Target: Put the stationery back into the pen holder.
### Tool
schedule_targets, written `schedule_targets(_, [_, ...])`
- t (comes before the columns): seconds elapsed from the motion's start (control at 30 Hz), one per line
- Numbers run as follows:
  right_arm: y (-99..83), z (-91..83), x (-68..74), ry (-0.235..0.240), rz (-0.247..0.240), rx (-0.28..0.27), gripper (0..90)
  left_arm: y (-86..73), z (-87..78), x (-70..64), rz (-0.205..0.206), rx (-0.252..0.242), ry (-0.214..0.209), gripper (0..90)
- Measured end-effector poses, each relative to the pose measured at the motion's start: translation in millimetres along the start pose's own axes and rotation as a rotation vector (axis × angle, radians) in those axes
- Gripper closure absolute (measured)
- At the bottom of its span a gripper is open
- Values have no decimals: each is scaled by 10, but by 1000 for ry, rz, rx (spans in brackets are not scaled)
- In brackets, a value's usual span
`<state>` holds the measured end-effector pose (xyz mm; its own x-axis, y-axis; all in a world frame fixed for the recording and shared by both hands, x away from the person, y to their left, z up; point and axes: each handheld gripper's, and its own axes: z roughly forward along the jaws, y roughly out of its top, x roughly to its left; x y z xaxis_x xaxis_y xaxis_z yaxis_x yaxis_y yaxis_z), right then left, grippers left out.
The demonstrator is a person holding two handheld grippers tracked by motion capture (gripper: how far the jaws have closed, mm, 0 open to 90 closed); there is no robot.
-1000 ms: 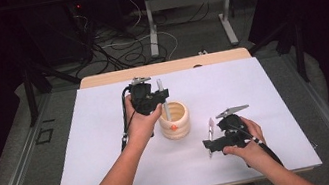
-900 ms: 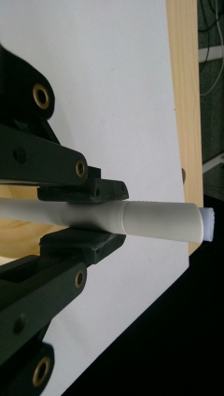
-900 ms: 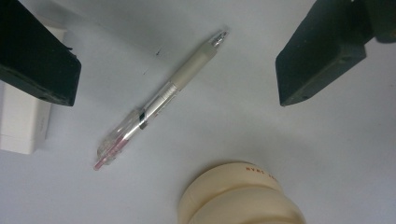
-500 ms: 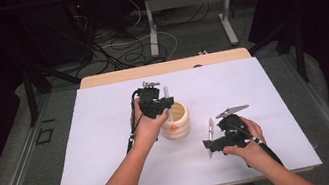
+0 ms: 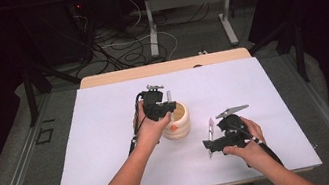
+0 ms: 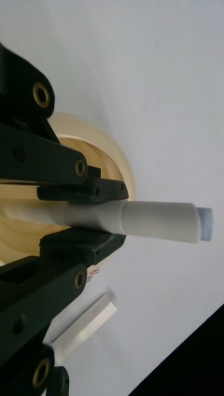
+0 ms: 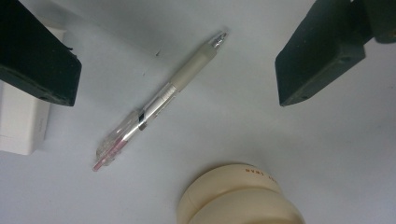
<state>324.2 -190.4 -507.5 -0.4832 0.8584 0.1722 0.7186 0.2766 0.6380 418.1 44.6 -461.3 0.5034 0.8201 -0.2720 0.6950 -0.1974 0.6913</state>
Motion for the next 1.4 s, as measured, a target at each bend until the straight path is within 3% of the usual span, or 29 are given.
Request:
schedule_targets(0.3, [5,-10,-5,2,6,-3,1,5,-66,7,-25,-46,-33,602])
schedule_targets(0.7, [18,-33,-45,-4,21,-8,28,-38,-135,5,43,-120,-55,421])
schedule_targets(0.77, [22,-40,-43,-3,29,-10,36,-48,-156,3,43,-132,-62,399])
schedule_targets(0.8, [17,-27,-43,7,34,-38,40,-51,-168,5,48,-135,-66,386])
schedule_targets(0.83, [25,-46,-45,-6,30,-14,46,-55,-182,6,51,-138,-69,373])
schedule_targets(1.0, [31,-54,-53,-10,42,-15,66,-80,-234,16,58,-164,-94,331])
schedule_targets(1.2, [40,-64,-57,-14,49,-12,107,-122,-271,8,74,-168,-121,276])
schedule_targets(1.4, [52,-86,-91,-18,62,-20,115,-160,-301,-41,41,-155,-177,214])
